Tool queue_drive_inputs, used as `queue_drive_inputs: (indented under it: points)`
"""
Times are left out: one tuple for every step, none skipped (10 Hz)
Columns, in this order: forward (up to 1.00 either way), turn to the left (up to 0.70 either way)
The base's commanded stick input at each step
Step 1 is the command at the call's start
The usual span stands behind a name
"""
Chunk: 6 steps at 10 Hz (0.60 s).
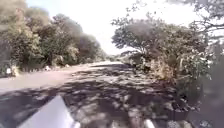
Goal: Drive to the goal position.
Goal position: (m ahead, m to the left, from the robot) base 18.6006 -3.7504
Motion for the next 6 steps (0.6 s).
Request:
queue_drive_inputs:
  points:
    - [0.50,0.00]
    - [0.50,0.00]
    - [0.50,0.00]
    - [0.50,0.00]
    - [0.50,0.00]
    - [0.50,0.00]
